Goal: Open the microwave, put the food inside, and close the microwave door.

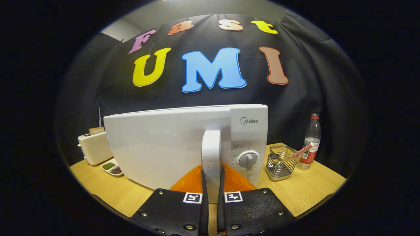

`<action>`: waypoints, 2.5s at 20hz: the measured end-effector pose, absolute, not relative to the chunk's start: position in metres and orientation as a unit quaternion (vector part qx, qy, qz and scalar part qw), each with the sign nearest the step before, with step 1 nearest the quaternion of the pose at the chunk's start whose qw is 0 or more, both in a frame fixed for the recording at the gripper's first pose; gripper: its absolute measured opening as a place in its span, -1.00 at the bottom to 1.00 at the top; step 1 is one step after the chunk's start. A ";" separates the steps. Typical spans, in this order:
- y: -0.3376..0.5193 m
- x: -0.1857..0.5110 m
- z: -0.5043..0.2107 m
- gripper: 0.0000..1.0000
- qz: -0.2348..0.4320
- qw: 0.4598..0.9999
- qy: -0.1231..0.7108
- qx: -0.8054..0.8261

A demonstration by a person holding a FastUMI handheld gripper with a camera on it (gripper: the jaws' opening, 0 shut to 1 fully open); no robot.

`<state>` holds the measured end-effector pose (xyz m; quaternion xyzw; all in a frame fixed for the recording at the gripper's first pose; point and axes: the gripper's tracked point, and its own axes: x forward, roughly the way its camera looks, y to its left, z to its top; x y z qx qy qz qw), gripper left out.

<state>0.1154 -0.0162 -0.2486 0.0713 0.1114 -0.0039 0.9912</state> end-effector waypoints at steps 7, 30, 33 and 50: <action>0.021 0.050 -0.240 -0.79 0.084 0.984 0.132 0.084; 0.224 -0.086 -0.206 -0.82 0.095 0.992 0.063 0.060; 0.257 -0.090 -0.204 -0.82 0.054 0.996 0.055 0.054; 0.332 -0.113 -0.170 0.08 0.066 0.996 0.038 0.049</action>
